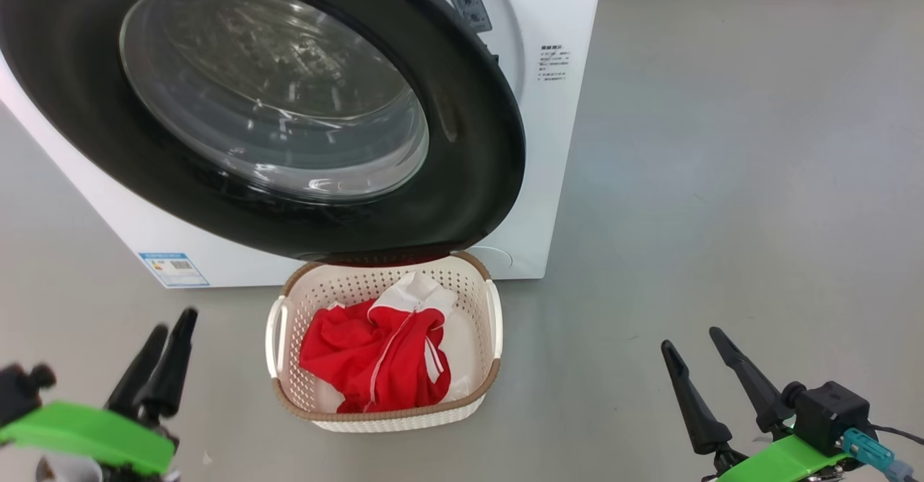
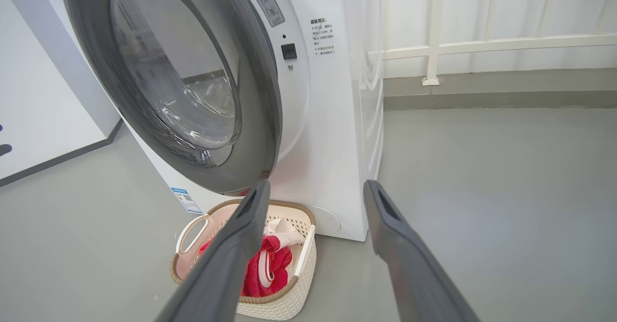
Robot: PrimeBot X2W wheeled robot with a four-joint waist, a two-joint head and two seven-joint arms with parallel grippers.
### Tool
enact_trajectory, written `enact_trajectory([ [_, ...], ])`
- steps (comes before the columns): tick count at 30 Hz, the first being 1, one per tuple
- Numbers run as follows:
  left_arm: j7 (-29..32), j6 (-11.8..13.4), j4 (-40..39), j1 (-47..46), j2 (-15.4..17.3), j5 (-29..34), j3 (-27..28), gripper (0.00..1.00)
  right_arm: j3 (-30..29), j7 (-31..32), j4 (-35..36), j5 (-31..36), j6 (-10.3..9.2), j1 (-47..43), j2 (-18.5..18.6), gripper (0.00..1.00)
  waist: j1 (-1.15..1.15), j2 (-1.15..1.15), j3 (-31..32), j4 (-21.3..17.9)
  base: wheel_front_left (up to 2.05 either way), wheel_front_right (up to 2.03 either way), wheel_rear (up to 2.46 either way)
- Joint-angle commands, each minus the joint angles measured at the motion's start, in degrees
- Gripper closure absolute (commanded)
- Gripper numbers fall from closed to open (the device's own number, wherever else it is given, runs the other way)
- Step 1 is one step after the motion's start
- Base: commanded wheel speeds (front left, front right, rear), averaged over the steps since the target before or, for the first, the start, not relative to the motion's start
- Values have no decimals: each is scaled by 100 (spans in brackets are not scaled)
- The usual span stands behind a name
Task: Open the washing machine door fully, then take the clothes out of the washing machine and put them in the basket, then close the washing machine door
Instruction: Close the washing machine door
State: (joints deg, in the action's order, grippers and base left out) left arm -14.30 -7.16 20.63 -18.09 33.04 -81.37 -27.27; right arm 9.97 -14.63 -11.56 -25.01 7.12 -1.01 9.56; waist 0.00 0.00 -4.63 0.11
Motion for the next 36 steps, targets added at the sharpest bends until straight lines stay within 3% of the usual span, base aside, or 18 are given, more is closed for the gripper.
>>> enact_trajectory([
  [1,-68,-33,-62,97,131,216,460,0,64,-37,120,11,36,14,113,0,0,0,20,-17,0,0,0],
  [11,-69,-33,41,1186,-570,1572,1555,0,-67,-37,108,-5,36,-120,113,0,0,0,129,-196,0,0,0],
  [24,-70,-33,-4,1829,-1289,2785,2186,0,-291,-37,154,3,36,-275,110,0,0,0,170,-421,0,0,0],
  [36,-70,-33,-370,2216,-2056,5072,3089,0,-525,-37,173,-84,36,-356,71,0,0,0,295,-427,0,0,0],
])
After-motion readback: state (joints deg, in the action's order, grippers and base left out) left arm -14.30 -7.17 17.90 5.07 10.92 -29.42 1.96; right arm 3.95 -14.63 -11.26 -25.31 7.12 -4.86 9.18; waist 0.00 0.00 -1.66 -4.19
